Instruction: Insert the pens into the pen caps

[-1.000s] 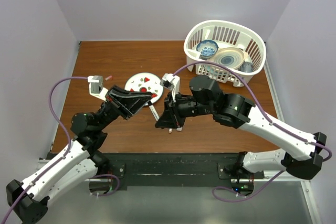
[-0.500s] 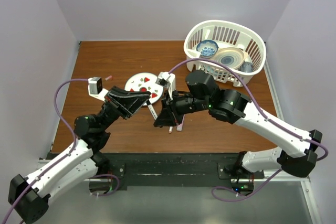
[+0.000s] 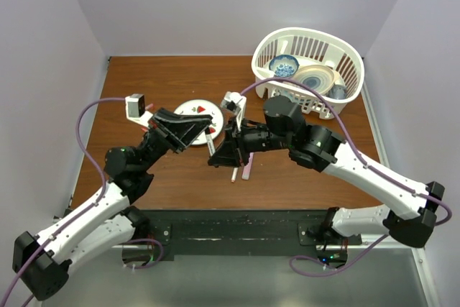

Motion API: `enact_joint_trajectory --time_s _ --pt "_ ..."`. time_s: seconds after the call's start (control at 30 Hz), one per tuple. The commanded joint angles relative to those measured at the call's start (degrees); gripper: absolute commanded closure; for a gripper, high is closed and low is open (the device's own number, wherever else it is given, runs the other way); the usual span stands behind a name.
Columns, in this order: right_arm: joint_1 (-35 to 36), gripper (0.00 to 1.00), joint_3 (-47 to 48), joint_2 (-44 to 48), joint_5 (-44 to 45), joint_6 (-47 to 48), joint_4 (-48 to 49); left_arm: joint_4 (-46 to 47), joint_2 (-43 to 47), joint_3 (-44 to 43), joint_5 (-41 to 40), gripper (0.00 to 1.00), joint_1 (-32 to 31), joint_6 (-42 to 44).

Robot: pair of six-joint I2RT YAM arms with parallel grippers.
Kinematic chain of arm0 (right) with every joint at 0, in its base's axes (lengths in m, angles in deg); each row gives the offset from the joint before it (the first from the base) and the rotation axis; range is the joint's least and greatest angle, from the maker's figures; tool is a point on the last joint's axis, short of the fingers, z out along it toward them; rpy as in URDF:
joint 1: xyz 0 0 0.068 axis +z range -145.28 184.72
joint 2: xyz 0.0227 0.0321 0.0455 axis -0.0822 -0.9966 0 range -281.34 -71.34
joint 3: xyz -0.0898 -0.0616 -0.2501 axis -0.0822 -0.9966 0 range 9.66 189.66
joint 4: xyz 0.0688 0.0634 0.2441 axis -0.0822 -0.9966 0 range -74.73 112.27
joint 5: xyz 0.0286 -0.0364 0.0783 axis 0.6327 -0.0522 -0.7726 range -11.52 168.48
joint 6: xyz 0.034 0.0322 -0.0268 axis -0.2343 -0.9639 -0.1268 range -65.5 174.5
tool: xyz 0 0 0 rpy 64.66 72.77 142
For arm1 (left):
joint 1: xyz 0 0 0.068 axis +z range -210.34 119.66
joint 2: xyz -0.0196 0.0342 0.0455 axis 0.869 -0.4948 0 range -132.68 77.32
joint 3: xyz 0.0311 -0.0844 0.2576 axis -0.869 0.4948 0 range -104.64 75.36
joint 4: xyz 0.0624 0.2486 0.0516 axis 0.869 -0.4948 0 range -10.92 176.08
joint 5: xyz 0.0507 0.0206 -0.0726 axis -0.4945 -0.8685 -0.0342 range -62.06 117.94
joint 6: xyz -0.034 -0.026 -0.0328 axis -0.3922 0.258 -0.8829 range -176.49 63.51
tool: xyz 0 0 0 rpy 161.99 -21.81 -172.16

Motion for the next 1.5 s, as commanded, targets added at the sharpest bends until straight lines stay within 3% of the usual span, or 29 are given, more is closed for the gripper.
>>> enact_joint_trajectory --time_s 0.0,0.2,0.33,0.47,0.67,0.83,1.07,1.23,1.33,1.47 --pt "-3.99 0.84 -6.28 7.05 10.81 -4.23 27.58 -18.82 -2.62 -3.81 15.46 1.0 -1.63 0.69" --pt "-3.99 0.43 -28.6 22.97 10.9 -10.64 26.09 -31.4 -4.81 -11.37 11.68 1.0 1.54 7.73" --pt "-3.99 0.29 -38.27 36.42 12.47 -15.21 20.38 -37.66 -8.41 -14.01 7.9 1.0 1.81 14.04" --pt "-3.99 0.19 -39.7 46.17 16.94 -16.8 14.23 -43.37 -13.42 -13.58 -2.35 1.0 1.98 20.29" --pt "-3.99 0.04 -36.71 45.67 18.02 -15.31 8.51 -39.88 -21.07 -7.7 -12.4 1.0 1.98 22.23" --pt "-3.99 0.01 -36.36 44.09 18.28 -15.49 8.76 -37.85 -29.32 -7.43 -17.94 1.0 1.9 23.64" --pt "-3.99 0.01 -34.87 42.77 19.42 -14.61 7.98 -28.81 -37.06 -4.97 -17.6 1.0 1.9 21.89" --pt "-3.99 0.01 -33.99 41.8 19.86 -14.08 6.74 -27.65 -42.17 -5.23 -17.41 0.95 1.9 20.74" --pt "-3.99 0.01 -33.99 41.71 19.95 -14.25 6.66 -27.56 -43.31 -5.23 -18.38 0.88 1.81 20.74" --pt "-3.99 0.01 -33.72 41.71 19.68 -14.61 6.74 -31.41 -43.05 -6.81 -19.0 0.58 1.81 20.65"
